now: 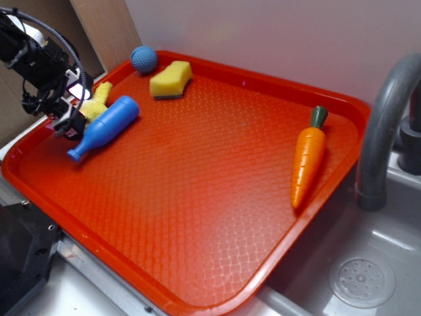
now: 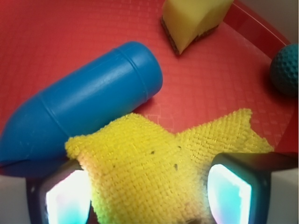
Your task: Grab the yellow cloth.
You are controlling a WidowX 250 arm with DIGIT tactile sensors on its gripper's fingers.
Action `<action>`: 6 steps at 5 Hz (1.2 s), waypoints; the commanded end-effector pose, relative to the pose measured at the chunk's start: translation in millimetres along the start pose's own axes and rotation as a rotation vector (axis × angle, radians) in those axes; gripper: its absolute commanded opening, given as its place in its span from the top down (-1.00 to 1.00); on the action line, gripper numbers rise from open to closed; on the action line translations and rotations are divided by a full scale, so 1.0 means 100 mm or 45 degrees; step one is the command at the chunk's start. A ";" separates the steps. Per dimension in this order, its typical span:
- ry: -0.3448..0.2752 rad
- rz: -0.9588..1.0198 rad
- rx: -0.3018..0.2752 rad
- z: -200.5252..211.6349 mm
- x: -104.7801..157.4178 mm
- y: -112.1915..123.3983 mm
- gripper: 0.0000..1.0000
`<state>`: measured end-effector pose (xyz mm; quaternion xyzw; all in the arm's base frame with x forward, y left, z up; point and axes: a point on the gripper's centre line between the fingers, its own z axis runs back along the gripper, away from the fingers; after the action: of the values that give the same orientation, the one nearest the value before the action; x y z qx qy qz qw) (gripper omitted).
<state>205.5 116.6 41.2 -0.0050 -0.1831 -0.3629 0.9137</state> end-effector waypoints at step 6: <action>-0.011 0.051 0.117 0.21 -0.02 0.01 1.00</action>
<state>194.0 117.3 52.8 0.0126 -0.1990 -0.3385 0.9196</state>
